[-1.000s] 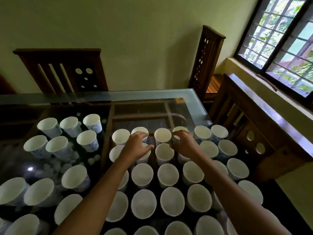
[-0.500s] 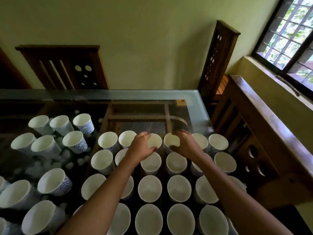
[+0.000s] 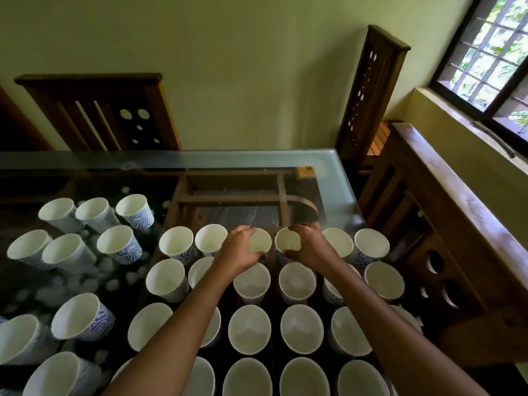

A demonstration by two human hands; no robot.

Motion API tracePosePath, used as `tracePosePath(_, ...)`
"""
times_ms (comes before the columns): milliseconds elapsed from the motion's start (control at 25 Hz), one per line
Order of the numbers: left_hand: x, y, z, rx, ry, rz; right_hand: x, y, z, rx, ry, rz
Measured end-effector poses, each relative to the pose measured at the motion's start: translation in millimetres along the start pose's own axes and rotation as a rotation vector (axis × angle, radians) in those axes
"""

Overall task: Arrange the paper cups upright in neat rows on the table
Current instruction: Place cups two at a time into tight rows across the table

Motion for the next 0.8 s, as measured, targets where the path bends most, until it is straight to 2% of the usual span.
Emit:
tracePosePath(560, -0.6, 9.1, 2.7, -0.044, -0.019, -0.024, 4.1, 4.2, 1.4, -0.016, 0.032, -0.033)
tracePosePath(800, -6.7, 12.1, -17.0, -0.098, 0.014, 0.002, 26.5, -5.0, -21.2, -0.059, 0.051, -0.104)
Point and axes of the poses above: each hand's wrist, its own y-axis towards the middle knuckle, its own x-axis out of the back of the hand, z = x × y, the point moved 6 cm from there along y, towards the middle knuckle, and after that the axes turned 2 degrees about x, right-handed, at the moved point
